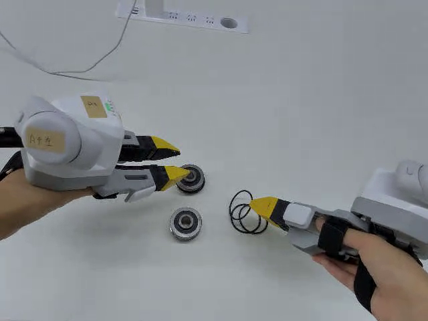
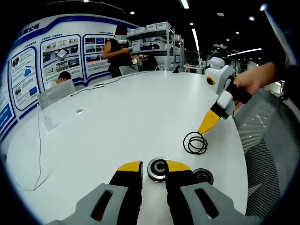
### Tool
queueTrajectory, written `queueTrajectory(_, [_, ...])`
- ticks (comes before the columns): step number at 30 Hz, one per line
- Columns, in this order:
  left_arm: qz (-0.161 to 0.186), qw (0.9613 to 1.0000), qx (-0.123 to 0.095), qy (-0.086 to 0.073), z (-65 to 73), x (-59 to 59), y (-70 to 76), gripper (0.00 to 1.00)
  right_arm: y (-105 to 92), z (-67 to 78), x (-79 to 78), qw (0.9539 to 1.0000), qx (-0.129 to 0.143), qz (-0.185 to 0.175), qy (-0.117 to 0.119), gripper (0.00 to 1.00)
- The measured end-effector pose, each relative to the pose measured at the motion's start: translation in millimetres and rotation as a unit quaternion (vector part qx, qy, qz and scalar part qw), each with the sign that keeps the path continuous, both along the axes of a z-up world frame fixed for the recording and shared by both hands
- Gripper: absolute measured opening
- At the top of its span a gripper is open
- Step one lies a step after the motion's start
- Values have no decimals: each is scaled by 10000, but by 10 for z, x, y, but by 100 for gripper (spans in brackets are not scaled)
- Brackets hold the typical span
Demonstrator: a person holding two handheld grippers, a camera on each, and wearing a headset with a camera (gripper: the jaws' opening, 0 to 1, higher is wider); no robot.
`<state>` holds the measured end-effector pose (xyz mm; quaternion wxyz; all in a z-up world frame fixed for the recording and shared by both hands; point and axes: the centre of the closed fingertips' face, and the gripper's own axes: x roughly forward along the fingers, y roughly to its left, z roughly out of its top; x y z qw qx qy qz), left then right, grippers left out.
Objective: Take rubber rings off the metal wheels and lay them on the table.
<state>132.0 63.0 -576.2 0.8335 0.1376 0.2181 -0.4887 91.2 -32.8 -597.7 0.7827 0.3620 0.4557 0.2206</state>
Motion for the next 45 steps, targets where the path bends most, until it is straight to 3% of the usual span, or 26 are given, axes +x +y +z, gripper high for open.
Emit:
queueTrajectory(12, [-33,9999,82,82,-71,-31,-13,19,-195,-133,27,9986,-516,-65,-65,2])
queueTrajectory(22, [-50,9999,134,79,-86,-43,-10,18,-221,-135,12,9971,-748,-32,-132,7])
queueTrajectory(27, [-67,9998,141,92,-101,-46,-23,18,-237,-115,2,9956,-892,79,-278,11])
queueTrajectory(33, [-120,9997,187,95,-136,-55,-54,18,-245,-61,29,9957,-849,-13,-379,12])
queueTrajectory(40, [-123,9997,175,120,-181,-40,-80,18,-124,109,108,9971,-442,-75,-618,12])
queueTrajectory(45, [-163,9996,170,133,-194,-38,-108,18,-73,136,112,9973,-356,-35,-637,13])
